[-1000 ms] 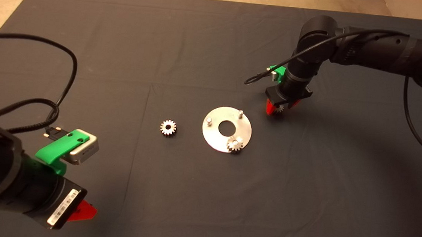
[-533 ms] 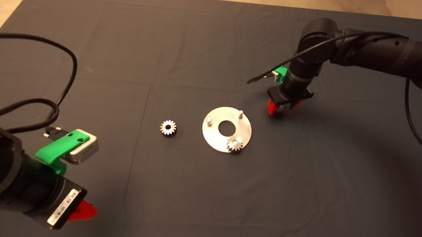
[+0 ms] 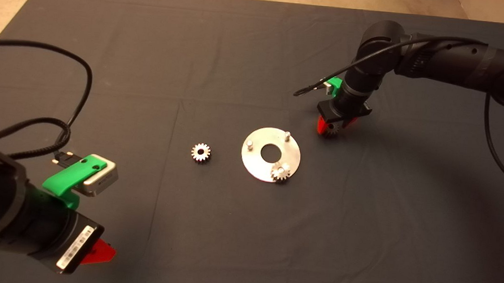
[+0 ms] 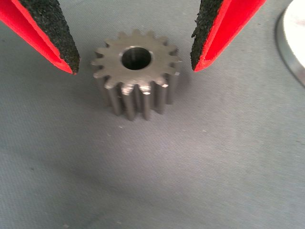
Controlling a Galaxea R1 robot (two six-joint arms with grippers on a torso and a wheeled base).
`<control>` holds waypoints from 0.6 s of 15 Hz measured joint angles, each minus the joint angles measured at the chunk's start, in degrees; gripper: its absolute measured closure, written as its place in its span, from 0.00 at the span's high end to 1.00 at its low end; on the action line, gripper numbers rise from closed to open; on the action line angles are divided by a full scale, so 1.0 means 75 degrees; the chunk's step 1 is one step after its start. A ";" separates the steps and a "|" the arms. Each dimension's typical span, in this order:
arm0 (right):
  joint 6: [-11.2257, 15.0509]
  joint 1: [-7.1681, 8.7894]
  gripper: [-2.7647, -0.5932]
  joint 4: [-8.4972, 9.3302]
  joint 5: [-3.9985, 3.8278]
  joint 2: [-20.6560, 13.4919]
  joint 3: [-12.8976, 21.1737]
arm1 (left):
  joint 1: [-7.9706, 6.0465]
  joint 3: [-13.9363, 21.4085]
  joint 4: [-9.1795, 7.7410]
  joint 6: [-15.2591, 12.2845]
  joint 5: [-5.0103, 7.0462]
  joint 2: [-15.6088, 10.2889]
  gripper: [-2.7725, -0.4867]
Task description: Install three planetary gears onto the carrier pins
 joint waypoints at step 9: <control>-0.0029 0.0000 0.36 0.0003 0.0078 -0.0021 -0.0007 | 0.0000 0.0000 -0.0023 0.0000 0.0000 -0.0085 0.61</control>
